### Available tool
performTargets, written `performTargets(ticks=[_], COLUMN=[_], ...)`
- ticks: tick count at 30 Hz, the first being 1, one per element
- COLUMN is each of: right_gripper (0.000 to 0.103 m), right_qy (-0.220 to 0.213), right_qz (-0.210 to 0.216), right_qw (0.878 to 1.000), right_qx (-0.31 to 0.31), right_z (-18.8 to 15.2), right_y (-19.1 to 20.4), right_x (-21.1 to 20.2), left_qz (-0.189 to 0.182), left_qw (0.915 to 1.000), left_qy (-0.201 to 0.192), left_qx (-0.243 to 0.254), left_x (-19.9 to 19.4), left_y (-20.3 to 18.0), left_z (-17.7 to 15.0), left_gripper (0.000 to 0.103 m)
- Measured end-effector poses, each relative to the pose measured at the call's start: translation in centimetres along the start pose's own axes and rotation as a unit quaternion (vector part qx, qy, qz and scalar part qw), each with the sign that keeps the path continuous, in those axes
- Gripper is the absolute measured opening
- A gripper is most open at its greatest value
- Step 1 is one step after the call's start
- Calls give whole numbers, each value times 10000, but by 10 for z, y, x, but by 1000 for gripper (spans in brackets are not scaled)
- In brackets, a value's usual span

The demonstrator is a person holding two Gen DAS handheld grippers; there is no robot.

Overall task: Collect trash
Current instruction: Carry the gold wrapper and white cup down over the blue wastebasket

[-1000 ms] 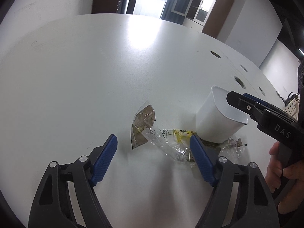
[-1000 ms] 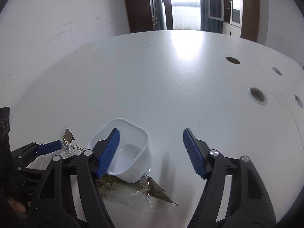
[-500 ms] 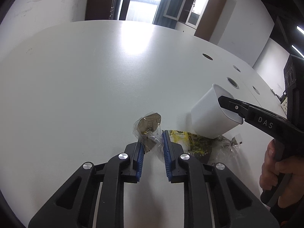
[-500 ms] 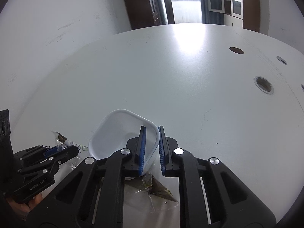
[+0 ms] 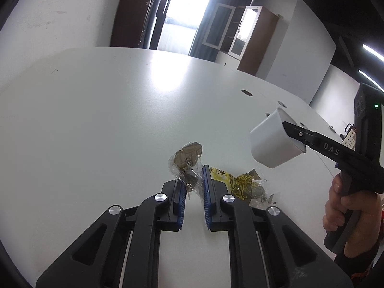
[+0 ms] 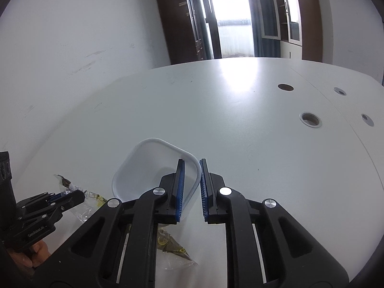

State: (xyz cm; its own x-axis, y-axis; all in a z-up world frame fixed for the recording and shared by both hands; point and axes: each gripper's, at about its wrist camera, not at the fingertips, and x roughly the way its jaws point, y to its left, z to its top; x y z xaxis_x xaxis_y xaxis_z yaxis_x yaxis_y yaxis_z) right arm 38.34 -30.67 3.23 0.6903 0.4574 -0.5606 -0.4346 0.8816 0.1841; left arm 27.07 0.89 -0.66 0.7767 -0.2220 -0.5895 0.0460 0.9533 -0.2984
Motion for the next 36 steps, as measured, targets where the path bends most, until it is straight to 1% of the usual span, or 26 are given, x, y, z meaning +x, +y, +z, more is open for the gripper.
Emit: performTargets(ticks=[4, 7, 11, 16, 18, 20, 25, 29, 32, 36], right_gripper=[12, 12, 12, 12, 12, 12, 12, 12, 12, 12], right_qy=[-89, -132, -189, -312, -366, -407, -392, -290, -194, 42], right_qz=[8, 50, 76, 105, 113, 112, 169, 272, 279, 403], right_qw=[10000, 9999, 9998, 9993, 9990, 9988, 9987, 9985, 9984, 9975], right_qx=[28, -16, -72, -168, -225, -248, -292, -364, -447, -585], right_z=[-15, -32, -56, -94, -108, -122, -150, -175, -194, -220], right_y=[10, 23, 38, 51, 55, 58, 67, 73, 78, 86], right_x=[-38, -66, -99, -139, -152, -166, -194, -207, -212, -213], left_qz=[8, 34, 193, 195, 185, 293, 456, 593, 670, 833], left_qw=[9999, 9997, 9989, 9976, 9971, 9966, 9974, 9973, 9973, 9963], left_qy=[-148, -234, -423, -645, -721, -758, -554, -429, -258, 9], left_qx=[23, -68, -91, -171, -159, -114, -40, -45, -157, -192], left_x=[-44, -80, -127, -177, -191, -206, -220, -228, -226, -218], left_y=[-8, -5, -1, 4, 3, 3, 0, 8, 17, 24], left_z=[-21, -39, -67, -102, -115, -131, -164, -188, -205, -229], left_gripper=[12, 12, 12, 12, 12, 12, 12, 12, 12, 12])
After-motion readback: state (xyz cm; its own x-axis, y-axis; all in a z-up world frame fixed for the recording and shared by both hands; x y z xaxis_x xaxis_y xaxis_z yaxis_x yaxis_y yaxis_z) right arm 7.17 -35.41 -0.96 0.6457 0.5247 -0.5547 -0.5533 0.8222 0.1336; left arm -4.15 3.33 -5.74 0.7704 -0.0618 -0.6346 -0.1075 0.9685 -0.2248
